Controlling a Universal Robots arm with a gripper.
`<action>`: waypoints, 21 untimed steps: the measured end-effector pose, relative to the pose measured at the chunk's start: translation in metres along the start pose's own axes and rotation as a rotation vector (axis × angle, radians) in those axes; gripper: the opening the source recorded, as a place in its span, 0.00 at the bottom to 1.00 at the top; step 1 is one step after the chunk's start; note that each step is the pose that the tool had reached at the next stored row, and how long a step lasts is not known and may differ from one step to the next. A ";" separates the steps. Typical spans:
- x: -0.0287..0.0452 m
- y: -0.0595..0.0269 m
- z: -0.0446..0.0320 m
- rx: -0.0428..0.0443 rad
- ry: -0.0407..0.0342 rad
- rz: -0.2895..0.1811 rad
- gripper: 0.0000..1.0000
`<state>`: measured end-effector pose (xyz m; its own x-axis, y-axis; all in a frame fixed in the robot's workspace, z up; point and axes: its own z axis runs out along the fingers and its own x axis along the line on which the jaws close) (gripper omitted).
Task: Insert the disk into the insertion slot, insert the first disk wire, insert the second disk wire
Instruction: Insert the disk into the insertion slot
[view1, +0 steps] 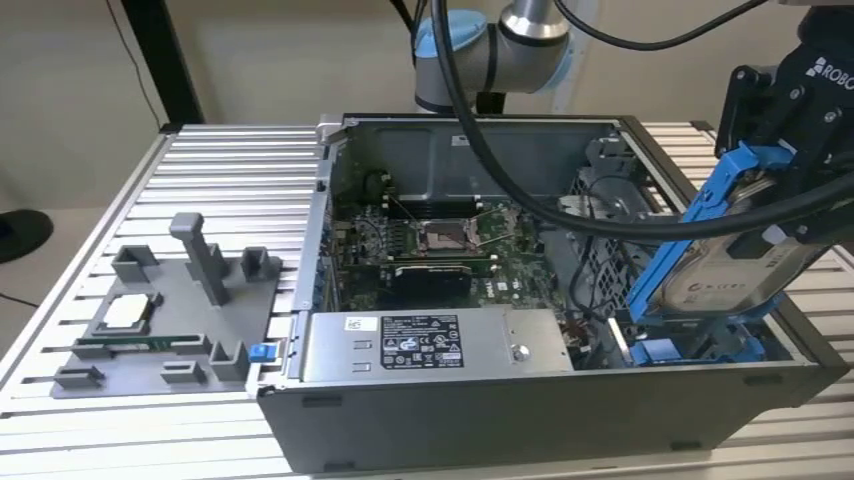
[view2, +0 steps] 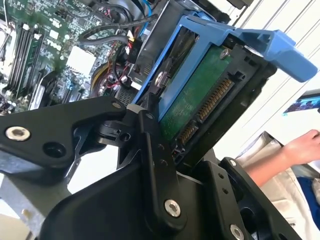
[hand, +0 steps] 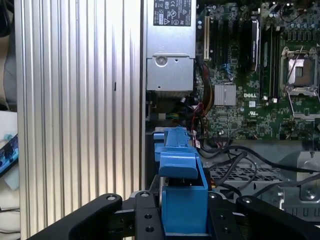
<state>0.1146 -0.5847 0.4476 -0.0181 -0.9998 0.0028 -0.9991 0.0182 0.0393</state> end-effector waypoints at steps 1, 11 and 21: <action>0.0000 -0.0001 0.0016 0.0000 -0.0001 0.000 0.00; -0.0001 -0.0033 0.0156 0.0001 -0.0005 0.000 0.00; -0.0001 -0.0041 0.0160 0.0000 -0.0009 0.000 0.00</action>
<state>0.1181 -0.5846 0.4315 -0.0180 -0.9998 0.0019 -0.9991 0.0181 0.0393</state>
